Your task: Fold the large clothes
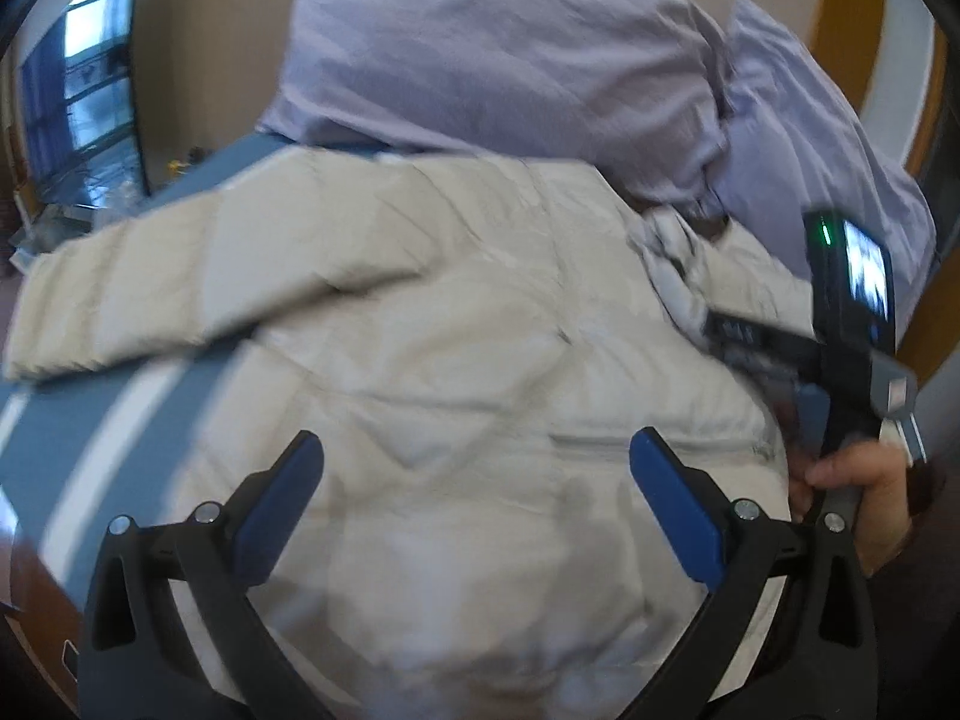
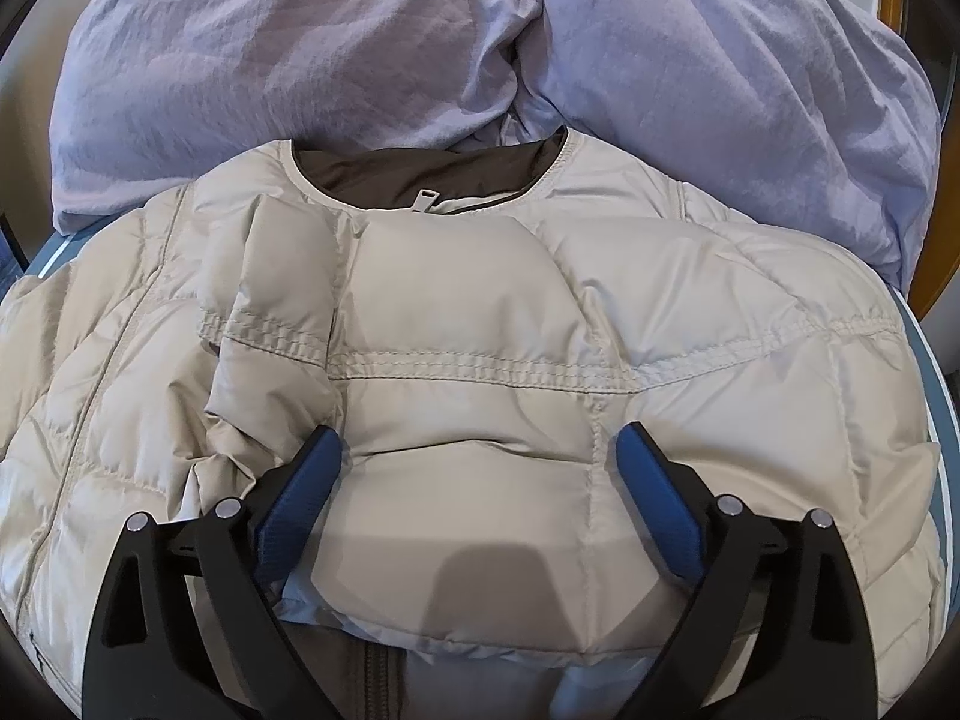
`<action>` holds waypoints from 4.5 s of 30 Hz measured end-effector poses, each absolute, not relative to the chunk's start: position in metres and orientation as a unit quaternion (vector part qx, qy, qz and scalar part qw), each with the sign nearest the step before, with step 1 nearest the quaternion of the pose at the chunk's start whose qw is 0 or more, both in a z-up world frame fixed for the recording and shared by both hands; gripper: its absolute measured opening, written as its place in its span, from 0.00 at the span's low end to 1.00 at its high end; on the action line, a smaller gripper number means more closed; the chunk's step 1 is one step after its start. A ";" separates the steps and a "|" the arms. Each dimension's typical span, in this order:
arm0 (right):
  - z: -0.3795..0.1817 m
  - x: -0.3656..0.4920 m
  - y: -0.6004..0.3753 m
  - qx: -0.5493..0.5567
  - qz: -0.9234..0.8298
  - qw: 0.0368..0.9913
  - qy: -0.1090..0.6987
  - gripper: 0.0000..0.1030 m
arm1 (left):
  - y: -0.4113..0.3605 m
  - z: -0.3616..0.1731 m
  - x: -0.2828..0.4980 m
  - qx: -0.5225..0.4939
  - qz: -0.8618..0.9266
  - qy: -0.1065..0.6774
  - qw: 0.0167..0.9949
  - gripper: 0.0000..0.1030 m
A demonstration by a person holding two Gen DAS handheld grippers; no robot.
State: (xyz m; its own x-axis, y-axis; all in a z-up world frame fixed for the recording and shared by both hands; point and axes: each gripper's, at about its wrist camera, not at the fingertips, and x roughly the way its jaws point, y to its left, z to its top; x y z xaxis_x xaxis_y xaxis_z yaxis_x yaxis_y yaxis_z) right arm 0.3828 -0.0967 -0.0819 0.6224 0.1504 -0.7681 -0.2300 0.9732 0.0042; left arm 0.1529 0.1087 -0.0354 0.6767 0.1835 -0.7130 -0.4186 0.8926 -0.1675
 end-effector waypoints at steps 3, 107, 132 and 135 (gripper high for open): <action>-0.082 0.384 -0.097 -0.047 0.106 0.899 0.422 0.93 | 0.129 -0.021 0.143 -0.165 0.189 0.349 0.903 0.98; -0.016 0.334 -0.228 0.004 0.080 0.906 0.415 0.95 | 0.037 0.093 0.293 -0.196 0.004 0.326 0.925 0.14; -0.020 0.325 -0.258 0.036 0.072 0.906 0.415 0.94 | -0.013 0.021 0.303 -0.130 -0.020 0.411 0.902 0.34; -0.014 0.322 -0.248 0.044 0.095 0.906 0.411 0.92 | 0.007 0.021 0.296 -0.120 0.007 0.408 0.905 0.34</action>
